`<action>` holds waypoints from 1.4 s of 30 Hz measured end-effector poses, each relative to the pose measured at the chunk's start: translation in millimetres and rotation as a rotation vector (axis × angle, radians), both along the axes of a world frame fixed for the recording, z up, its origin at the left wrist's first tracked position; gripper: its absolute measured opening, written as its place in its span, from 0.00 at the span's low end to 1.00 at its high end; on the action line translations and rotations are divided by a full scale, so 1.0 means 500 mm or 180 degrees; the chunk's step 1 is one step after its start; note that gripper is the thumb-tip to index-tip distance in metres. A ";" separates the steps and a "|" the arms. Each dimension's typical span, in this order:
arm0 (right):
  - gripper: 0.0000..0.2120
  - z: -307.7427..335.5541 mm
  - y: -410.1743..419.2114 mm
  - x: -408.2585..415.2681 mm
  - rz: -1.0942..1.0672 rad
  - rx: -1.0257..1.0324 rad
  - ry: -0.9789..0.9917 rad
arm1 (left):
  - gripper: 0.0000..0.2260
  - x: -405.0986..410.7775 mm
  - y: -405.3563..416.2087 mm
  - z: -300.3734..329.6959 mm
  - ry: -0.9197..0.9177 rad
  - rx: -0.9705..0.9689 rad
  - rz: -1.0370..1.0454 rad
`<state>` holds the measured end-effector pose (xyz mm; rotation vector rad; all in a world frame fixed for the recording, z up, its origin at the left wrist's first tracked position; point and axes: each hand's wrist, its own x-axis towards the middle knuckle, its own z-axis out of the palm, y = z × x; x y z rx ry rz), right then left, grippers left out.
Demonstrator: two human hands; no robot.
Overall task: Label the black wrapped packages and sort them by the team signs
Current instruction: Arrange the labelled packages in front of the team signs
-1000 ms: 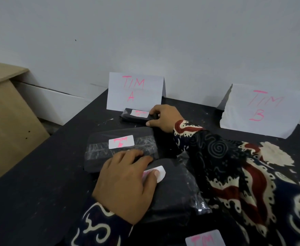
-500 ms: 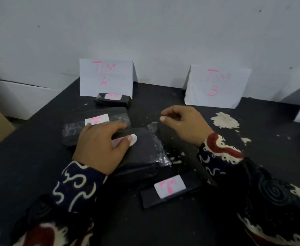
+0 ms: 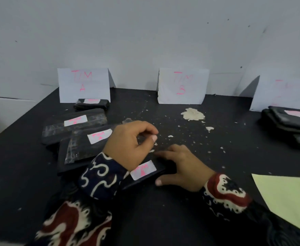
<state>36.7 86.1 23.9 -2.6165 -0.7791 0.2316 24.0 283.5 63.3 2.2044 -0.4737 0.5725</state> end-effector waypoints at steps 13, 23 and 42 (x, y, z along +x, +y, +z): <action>0.20 0.022 -0.102 0.033 -0.1127 0.1795 -0.0420 | 0.15 0.067 -0.089 -0.016 0.0350 0.0062 0.0407; 0.21 0.008 -0.112 0.040 -0.1234 0.2868 0.0151 | 0.15 0.054 -0.177 -0.062 0.0965 -0.2039 0.0408; 0.06 0.017 -0.058 0.028 -0.2245 0.3739 0.0408 | 0.11 0.042 -0.182 -0.072 0.0984 -0.2401 0.0337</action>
